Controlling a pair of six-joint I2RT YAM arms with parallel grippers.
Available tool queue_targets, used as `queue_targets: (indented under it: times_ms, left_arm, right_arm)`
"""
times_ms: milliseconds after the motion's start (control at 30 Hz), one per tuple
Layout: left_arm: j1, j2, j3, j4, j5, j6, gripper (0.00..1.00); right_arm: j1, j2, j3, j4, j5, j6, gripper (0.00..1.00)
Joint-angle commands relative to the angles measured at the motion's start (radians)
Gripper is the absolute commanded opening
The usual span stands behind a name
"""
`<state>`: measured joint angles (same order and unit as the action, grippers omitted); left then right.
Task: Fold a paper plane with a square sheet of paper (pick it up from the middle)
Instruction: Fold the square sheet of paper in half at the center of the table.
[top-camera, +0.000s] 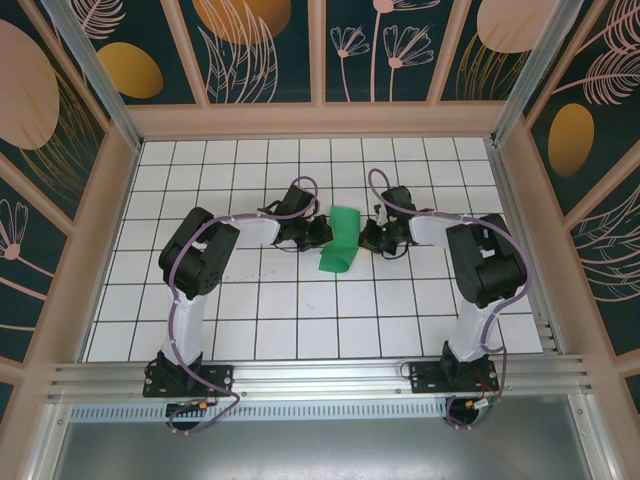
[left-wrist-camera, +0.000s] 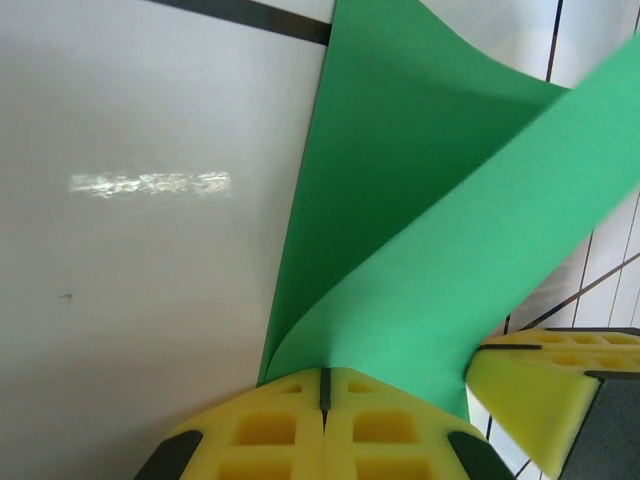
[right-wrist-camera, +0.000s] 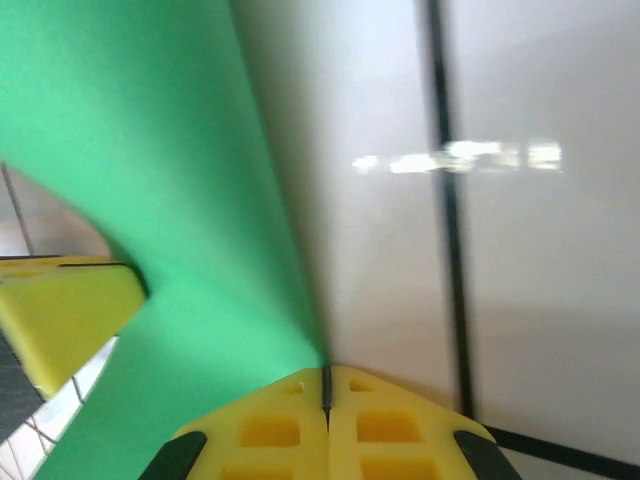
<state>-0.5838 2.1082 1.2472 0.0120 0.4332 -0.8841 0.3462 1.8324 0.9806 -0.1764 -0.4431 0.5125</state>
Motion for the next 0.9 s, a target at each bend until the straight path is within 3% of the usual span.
queue_targets:
  times_ms: [0, 167, 467, 700, 867]
  left_arm:
    - [-0.001, 0.118, -0.075, -0.197, -0.184, -0.004, 0.02]
    - [-0.001, 0.117, -0.071, -0.198, -0.182, -0.003, 0.02]
    - [-0.001, 0.115, -0.067, -0.204, -0.181, 0.0, 0.02]
    - [-0.001, 0.109, -0.077, -0.205, -0.189, 0.012, 0.03]
    - [-0.002, 0.107, -0.089, -0.205, -0.189, 0.019, 0.02]
  right_arm:
    - [-0.017, -0.047, -0.002, -0.058, 0.021, -0.029, 0.06]
    - [0.009, -0.084, 0.053, -0.011, -0.022, -0.005, 0.07]
    - [0.086, 0.116, 0.213, 0.01, -0.04, 0.004, 0.05]
    - [0.037, 0.16, 0.159, 0.047, -0.029, -0.005, 0.05]
    - [-0.061, 0.14, 0.075, 0.08, -0.034, -0.038, 0.04]
